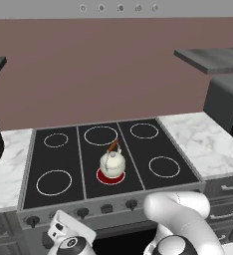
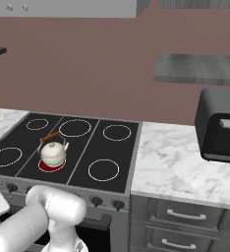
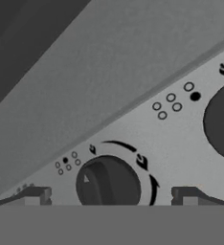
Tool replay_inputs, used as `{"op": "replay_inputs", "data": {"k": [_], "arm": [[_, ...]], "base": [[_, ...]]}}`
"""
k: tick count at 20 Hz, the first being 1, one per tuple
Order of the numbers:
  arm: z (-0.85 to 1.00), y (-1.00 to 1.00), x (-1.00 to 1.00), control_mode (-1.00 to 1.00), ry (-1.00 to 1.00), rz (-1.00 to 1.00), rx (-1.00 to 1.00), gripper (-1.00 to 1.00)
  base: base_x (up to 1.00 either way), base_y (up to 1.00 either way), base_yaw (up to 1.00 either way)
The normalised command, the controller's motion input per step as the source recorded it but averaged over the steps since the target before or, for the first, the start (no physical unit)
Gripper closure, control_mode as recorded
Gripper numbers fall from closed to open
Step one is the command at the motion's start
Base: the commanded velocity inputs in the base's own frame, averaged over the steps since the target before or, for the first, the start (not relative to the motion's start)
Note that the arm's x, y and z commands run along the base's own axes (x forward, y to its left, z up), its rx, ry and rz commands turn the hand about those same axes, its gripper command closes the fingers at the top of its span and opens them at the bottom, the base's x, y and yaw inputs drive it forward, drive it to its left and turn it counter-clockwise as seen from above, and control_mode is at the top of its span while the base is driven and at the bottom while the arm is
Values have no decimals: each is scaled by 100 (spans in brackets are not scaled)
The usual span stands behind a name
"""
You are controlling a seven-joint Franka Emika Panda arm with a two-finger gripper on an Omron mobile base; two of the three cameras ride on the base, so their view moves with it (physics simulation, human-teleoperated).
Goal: Lower the heat of the kettle.
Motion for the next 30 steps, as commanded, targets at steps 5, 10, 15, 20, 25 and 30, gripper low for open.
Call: {"op": "replay_inputs", "data": {"k": [5, 10, 15, 20, 25, 30], "arm": [[-2, -33, 0, -100, -3, 2, 0, -100], [0, -19, 9, -100, -2, 7, 0, -100], [0, 2, 25, -100, -2, 8, 0, -100], [0, 11, 26, -100, 0, 6, 0, -100], [0, 1, 8, -100, 0, 3, 0, -100], [0, 0, 0, -100, 0, 1, 0, 100]], "base": [[0, 0, 0], [0, 0, 0], [0, 0, 0], [0, 0, 0], [0, 0, 0], [0, 0, 0]]}}
